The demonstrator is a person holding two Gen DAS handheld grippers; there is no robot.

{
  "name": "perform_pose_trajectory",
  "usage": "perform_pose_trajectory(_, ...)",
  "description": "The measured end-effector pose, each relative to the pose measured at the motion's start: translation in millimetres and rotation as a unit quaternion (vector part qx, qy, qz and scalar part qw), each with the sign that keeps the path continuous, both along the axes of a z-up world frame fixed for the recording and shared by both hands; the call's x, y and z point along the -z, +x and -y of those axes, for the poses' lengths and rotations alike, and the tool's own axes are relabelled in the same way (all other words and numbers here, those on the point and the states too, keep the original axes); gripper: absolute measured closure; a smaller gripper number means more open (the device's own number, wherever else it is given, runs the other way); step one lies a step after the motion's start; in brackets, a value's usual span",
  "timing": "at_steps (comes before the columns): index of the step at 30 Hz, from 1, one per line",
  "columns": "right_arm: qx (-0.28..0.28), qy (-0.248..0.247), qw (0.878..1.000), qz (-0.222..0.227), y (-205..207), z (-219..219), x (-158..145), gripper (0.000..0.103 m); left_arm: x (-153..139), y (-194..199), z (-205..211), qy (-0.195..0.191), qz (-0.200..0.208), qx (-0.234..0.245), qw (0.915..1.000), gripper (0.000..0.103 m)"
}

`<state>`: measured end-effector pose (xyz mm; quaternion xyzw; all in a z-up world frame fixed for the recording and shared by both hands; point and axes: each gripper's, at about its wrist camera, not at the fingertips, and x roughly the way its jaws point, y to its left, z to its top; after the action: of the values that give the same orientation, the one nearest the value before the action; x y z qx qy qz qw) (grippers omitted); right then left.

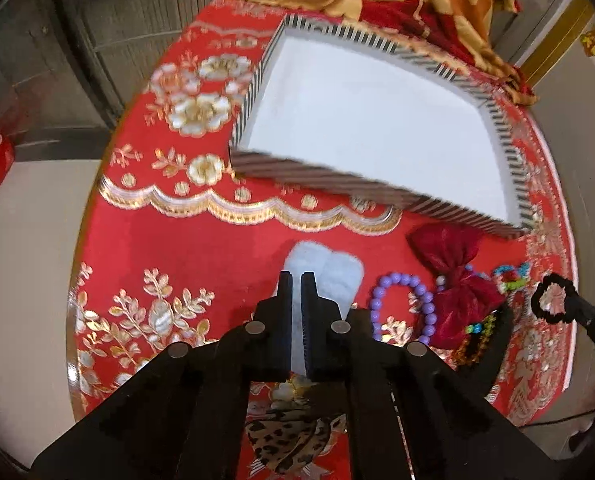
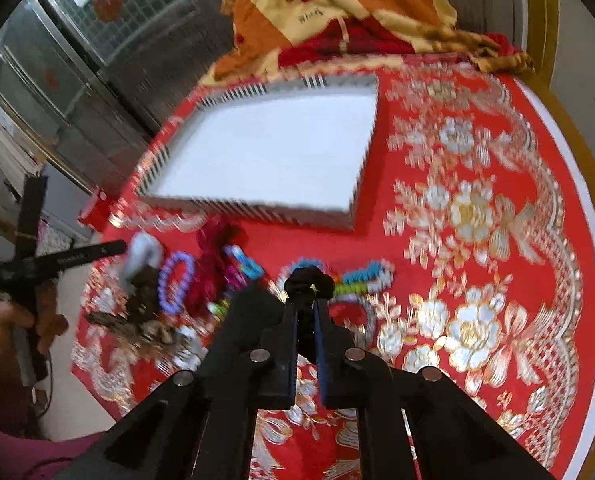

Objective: Organize jewelry
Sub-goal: 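Close left tool on white fluffy scrunchie while right tool grasps black scrunchie, lift, then carry both scrunchies into the tray and open both tools to release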

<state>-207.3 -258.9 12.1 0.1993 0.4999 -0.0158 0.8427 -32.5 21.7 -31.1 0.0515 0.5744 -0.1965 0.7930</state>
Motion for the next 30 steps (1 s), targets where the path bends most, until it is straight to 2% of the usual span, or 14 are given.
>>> perform_pose_trajectory(4, -0.004, -0.007, 1.000, 0.020, 2, 0, -20, 0.096, -5, 0, 1, -0.008, -0.005, 0.013, 0.9999, 0.100)
perform_pose_trajectory(5, -0.005, -0.008, 1.000, 0.020, 4, 0, -21, 0.096, -4, 0, 0, -0.016, -0.011, 0.012, 0.9997, 0.094)
perform_pose_trajectory(6, -0.005, -0.007, 1.000, 0.020, 5, -1, -22, 0.096, -2, -1, 0, -0.022, -0.018, 0.011, 0.9995, 0.085)
perform_pose_trajectory(7, -0.004, -0.004, 1.000, 0.020, 5, 0, -22, 0.096, 0, -3, -1, -0.025, -0.024, 0.012, 0.9993, 0.057)
perform_pose_trajectory(8, -0.004, -0.002, 1.000, 0.019, 5, -1, -22, 0.096, 0, -5, 0, -0.029, -0.024, 0.011, 0.9992, 0.041)
perform_pose_trajectory(9, -0.003, -0.001, 1.000, 0.017, 5, -1, -21, 0.096, 1, -7, 1, -0.032, -0.019, 0.009, 0.9993, 0.040)
perform_pose_trajectory(16, 0.001, 0.010, 1.000, 0.012, 0, 0, -18, 0.096, 35, -2, 17, 0.051, -0.032, 0.024, 0.9979, 0.040)
perform_pose_trajectory(17, 0.001, 0.011, 1.000, 0.013, -1, 0, -18, 0.096, 39, 0, 17, 0.047, -0.037, 0.022, 0.9980, 0.044)
perform_pose_trajectory(18, 0.001, 0.012, 1.000, 0.014, -1, 0, -19, 0.096, 38, 1, 15, 0.032, -0.039, 0.013, 0.9987, 0.054)
perform_pose_trajectory(19, 0.001, 0.016, 1.000, 0.016, -1, 0, -20, 0.096, 37, 1, 13, 0.023, -0.040, 0.008, 0.9989, 0.073)
perform_pose_trajectory(21, 0.001, 0.023, 0.999, 0.022, -2, 0, -23, 0.096, 29, 3, 11, 0.017, -0.037, -0.001, 0.9992, 0.083)
perform_pose_trajectory(23, 0.001, 0.024, 0.999, 0.028, 0, 0, -27, 0.096, 16, 2, 9, 0.009, -0.022, 0.002, 0.9997, 0.083)
perform_pose_trajectory(27, 0.003, 0.033, 0.999, 0.043, 11, 3, -35, 0.096, -28, 7, 4, -0.034, 0.004, 0.006, 0.9994, 0.083)
perform_pose_trajectory(30, -0.001, 0.031, 0.998, 0.052, 27, 3, -41, 0.096, -53, 12, 15, -0.049, 0.020, 0.019, 0.9984, 0.083)
